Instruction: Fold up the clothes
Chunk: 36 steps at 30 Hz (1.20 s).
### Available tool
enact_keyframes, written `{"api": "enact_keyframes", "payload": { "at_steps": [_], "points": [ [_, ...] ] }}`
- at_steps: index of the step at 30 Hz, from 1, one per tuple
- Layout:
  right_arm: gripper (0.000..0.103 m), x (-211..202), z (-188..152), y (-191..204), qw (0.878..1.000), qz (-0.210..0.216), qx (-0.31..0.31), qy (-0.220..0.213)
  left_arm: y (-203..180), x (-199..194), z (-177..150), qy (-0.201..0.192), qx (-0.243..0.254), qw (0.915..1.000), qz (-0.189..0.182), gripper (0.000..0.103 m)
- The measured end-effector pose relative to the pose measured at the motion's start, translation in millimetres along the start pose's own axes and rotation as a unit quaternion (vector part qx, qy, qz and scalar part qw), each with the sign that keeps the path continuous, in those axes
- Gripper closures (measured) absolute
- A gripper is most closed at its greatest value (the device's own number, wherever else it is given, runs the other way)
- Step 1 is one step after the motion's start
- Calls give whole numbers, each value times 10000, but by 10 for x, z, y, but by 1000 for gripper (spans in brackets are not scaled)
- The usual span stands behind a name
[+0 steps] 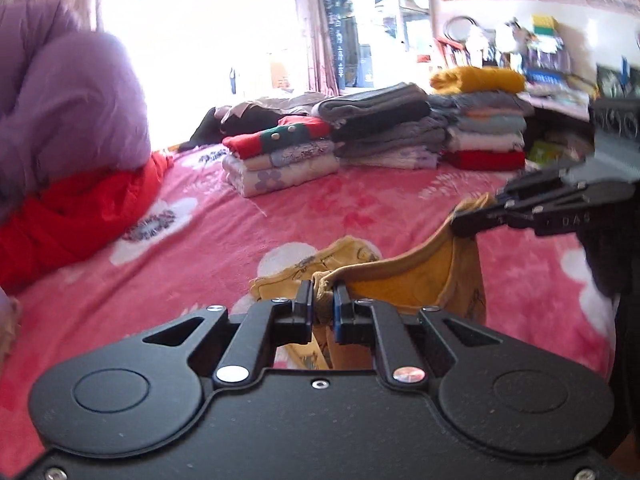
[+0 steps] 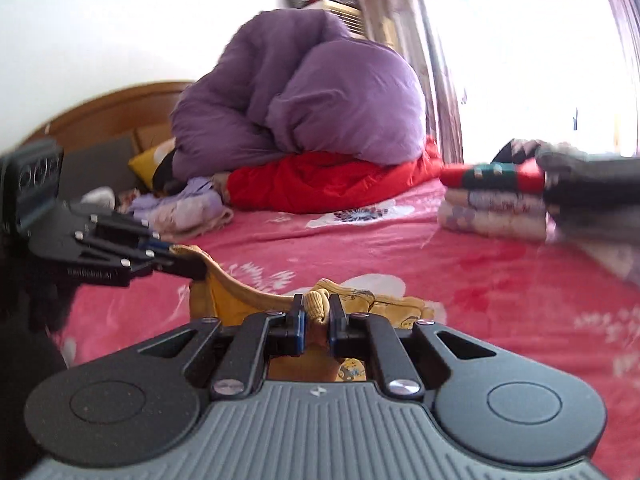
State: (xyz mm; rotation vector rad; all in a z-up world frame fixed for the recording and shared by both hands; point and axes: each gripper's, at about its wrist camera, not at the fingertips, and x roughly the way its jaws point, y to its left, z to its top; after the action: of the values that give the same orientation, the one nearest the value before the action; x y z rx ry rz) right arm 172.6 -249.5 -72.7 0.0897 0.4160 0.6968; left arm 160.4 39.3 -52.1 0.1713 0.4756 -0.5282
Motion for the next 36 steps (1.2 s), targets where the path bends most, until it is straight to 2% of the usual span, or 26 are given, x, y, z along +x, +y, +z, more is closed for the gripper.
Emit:
{"api": "enact_keyframes", "payload": {
  "at_steps": [3, 7, 10, 14, 16, 18, 19, 20, 21, 22, 24, 26, 29, 31, 32, 33, 34, 35, 36],
  "points": [
    [91, 240, -56, -331, 9969, 148, 770, 52, 147, 258, 15, 73, -259, 9996, -48, 95],
    [90, 499, -126, -674, 9858, 364, 1638, 110, 368, 560, -27, 209, -601, 9979, -136, 95],
    [90, 738, -85, -852, 9784, 486, 2002, 182, 530, 752, -30, 294, -741, 9967, -158, 95],
    [90, 974, -65, -1027, 9719, 449, 2291, 285, 659, 944, -11, 346, -814, 9959, -201, 95],
    [86, 1051, -78, -1113, 9653, 491, 2551, 263, 710, 1030, -22, 381, -894, 9950, -214, 95],
    [70, 1099, -107, -1206, 9568, 499, 2857, 205, 758, 1109, -42, 347, -1066, 9936, -150, 95],
    [50, 1102, -125, -1256, 9516, 520, 3026, 137, 787, 1146, -56, 315, -1211, 9921, -113, 94],
    [41, 1103, -142, -1304, 9462, 537, 3189, 69, 833, 1176, -71, 293, -1448, 9890, -123, 89],
    [41, 1093, -157, -1335, 9422, 535, 3307, 5, 873, 1192, -93, 274, -1686, 9852, -126, 83],
    [41, 1070, -166, -1351, 9399, 517, 3375, -48, 906, 1203, -111, 267, -1878, 9818, -117, 82],
    [40, 1012, -172, -1361, 9382, 454, 3427, -143, 925, 1176, -129, 311, -1959, 9801, -70, 82],
    [40, 941, -168, -1330, 9416, 365, 3345, -151, 978, 1115, -155, 316, -2184, 9752, -153, 78],
    [39, 915, -198, -1255, 9493, 287, 3130, 25, 1050, 1014, -205, 269, -2599, 9646, -351, 54],
    [42, 934, -222, -1178, 9560, 193, 2918, 217, 1052, 1016, -223, 320, -2800, 9577, -585, 53],
    [46, 960, -230, -1128, 9606, 119, 2760, 306, 1023, 1034, -227, 330, -2797, 9574, -637, 53],
    [49, 988, -237, -1091, 9642, 71, 2626, 357, 977, 1064, -223, 330, -2734, 9596, -580, 54],
    [61, 1013, -245, -1082, 9651, 73, 2590, 376, 937, 1118, -220, 349, -2691, 9612, -495, 57],
    [74, 1038, -254, -1073, 9660, 76, 2553, 394, 922, 1180, -228, 383, -2726, 9604, -440, 76],
    [79, 1060, -260, -1067, 9668, 81, 2523, 406, 916, 1234, -241, 402, -2783, 9587, -422, 90]
  ]
}}
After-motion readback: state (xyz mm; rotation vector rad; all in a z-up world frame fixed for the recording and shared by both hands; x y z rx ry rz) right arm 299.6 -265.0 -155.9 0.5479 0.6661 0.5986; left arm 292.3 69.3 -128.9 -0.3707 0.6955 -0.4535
